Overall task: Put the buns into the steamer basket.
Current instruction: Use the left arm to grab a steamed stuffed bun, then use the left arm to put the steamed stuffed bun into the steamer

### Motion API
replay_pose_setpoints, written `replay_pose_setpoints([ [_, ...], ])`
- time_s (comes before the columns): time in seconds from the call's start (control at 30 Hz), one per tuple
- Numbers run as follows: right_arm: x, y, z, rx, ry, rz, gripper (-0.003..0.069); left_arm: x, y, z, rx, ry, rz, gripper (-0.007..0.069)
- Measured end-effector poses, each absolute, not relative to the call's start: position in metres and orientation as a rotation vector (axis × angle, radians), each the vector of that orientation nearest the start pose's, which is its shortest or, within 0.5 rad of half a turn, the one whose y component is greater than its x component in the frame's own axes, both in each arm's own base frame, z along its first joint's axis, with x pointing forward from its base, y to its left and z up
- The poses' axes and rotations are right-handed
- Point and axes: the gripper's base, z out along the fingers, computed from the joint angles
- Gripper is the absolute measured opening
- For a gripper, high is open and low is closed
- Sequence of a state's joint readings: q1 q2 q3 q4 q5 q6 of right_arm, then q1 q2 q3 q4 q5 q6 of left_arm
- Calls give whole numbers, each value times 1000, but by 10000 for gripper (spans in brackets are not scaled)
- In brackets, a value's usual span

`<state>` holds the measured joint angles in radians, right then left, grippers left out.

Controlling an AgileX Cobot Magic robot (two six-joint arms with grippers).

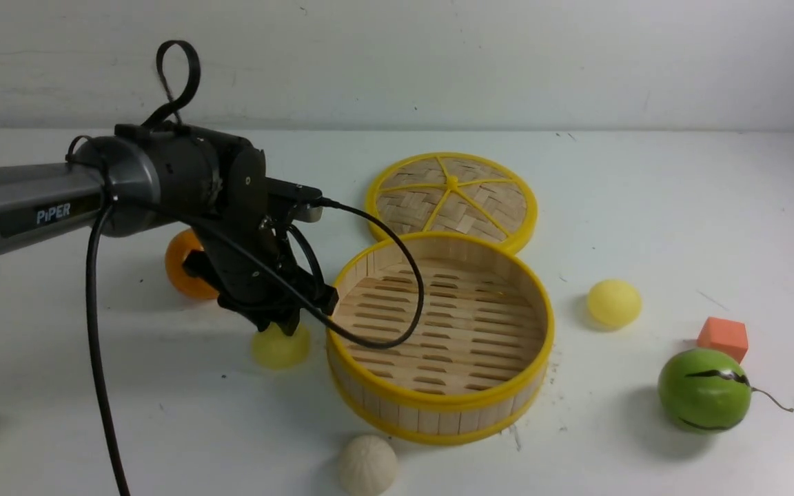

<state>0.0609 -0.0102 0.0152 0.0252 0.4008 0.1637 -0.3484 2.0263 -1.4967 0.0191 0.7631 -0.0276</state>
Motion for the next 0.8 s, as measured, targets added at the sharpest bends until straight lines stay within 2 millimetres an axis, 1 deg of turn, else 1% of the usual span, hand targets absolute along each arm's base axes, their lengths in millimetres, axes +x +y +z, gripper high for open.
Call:
replay_pose_setpoints([
  [0.2,52,4,173,112,1890,178,239,401,-144,187,462,2756,-71,228],
  [0.27,52,4,173,112,1890,178,239,400,-144,186,460,2766,-73,179],
  [0.3,52,4,173,112,1890,178,239,400,-144,186,460,2769,-73,141],
  [0.33,52,4,173,112,1890,178,239,400,-144,186,459,2771,-74,133],
  [0.4,52,4,173,112,1890,178,239,399,-144,186,460,2781,-73,15],
  [0.43,52,4,173,112,1890,178,239,399,-144,186,460,2784,-72,-6],
  [0.53,52,4,173,112,1890,178,239,398,-143,194,467,2788,-61,-13],
  [0.6,52,4,173,112,1890,178,239,396,-142,204,468,2786,-56,-13],
  [0.63,52,4,173,112,1890,178,239,395,-142,215,466,2776,-58,-13],
  [0.67,52,4,173,112,1890,178,239,392,-143,235,465,2748,-70,-13],
  [0.73,52,4,173,112,1890,178,239,389,-148,265,470,2687,-94,-13],
  [0.77,52,4,173,112,1890,178,239,386,-155,283,489,2643,-112,-13],
  [0.8,52,4,173,112,1890,178,239,384,-163,295,513,2613,-130,-13],
])
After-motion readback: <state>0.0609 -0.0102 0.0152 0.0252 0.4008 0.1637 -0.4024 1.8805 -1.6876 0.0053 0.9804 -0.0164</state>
